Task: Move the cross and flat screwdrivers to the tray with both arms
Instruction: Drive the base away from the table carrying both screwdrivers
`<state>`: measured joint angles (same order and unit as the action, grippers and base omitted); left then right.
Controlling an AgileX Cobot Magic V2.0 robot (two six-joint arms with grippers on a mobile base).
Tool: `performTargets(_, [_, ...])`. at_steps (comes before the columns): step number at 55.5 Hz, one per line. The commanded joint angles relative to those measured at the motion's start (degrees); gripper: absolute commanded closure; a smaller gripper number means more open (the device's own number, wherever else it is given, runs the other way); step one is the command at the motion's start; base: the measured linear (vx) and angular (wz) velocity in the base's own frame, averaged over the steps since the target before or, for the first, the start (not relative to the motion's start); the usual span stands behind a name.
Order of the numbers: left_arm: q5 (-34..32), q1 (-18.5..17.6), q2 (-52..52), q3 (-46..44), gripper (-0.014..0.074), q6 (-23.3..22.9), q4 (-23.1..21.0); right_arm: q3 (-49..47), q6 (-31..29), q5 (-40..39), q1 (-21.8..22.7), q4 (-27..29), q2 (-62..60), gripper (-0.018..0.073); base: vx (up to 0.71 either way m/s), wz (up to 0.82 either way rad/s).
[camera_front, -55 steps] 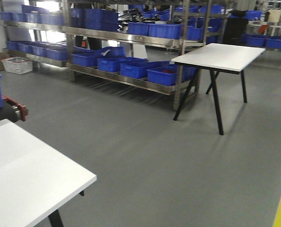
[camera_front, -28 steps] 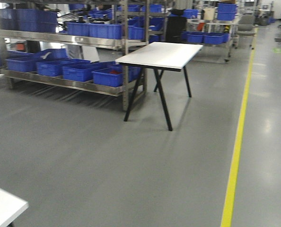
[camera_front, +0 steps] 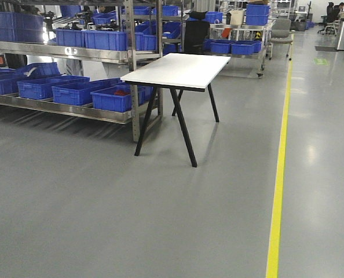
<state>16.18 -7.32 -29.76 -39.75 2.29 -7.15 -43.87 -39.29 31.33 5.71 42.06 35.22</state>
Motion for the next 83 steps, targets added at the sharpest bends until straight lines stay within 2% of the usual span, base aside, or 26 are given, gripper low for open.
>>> performTargets(1, [-5.55, -0.24, -0.2, -1.49, 0.0596, -0.08, -0.61, -1.74, -0.29, -4.44, 0.07, 2.03, 0.02, 0.0567, 0.36, 0.09])
performTargets(25, [-5.55, -0.24, -0.2, -1.49, 0.0596, -0.08, -0.61, -1.74, -0.29, -4.49, 0.07, 2.03, 0.02, 0.0567, 0.41, 0.09])
performTargets(35, [-5.55, -0.24, -0.2, -1.49, 0.0596, -0.08, -0.61, -1.74, -0.29, -4.4, -1.73, 2.03, 0.02, 0.0567, 0.45, -0.07])
performTargets(64, [-5.55, -0.24, -0.2, -1.49, 0.0596, -0.08, -0.61, -1.74, -0.29, -4.28, -1.63, 2.2, 0.02, 0.0567, 0.47, -0.16])
performTargets(83, [-5.6, -0.24, -0.19, -1.49, 0.0596, -0.08, -0.61, -1.74, -0.29, -4.28, -1.63, 2.2, 0.02, 0.0567, 0.51, 0.14])
